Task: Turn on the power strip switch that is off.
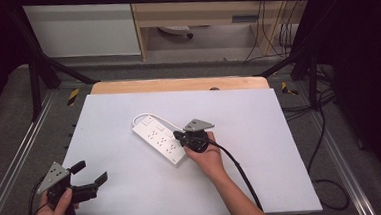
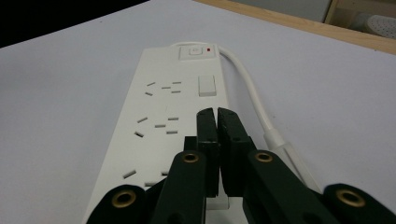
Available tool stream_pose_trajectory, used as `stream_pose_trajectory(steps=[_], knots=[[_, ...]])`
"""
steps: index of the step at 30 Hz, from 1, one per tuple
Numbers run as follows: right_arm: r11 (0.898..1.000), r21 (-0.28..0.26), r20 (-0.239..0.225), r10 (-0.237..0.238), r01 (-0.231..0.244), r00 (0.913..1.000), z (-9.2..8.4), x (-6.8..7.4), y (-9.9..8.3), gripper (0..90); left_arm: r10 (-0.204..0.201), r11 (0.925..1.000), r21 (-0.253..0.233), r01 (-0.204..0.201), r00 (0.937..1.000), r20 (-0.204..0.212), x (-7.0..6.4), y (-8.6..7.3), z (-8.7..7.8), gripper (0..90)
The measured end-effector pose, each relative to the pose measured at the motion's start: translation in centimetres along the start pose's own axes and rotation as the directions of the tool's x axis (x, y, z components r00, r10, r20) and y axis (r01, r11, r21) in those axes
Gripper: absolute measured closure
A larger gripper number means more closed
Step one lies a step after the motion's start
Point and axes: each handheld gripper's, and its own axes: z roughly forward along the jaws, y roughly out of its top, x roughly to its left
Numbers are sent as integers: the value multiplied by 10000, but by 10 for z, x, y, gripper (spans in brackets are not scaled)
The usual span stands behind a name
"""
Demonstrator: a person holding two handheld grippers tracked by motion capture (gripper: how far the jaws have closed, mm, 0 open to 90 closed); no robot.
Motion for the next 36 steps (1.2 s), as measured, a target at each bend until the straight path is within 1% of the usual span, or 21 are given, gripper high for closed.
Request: stream_pose_trajectory(steps=[8, 17, 36], knots=[[10000, -40, 1, -24, 24, 10000, -3, -2, 2, 873, 0, 10000, -2, 0, 10000, -2, 0, 0, 0, 57], [9999, -86, -34, 98, -98, 9999, -5, -3, 4, 859, 0, 10000, 4, 0, 10000, -3, 0, 0, 0, 57], [9998, -110, -108, 158, -160, 9998, -19, -6, 13, 749, 25, 10000, 48, -25, 10000, 18, 0, 0, 0, 57]])
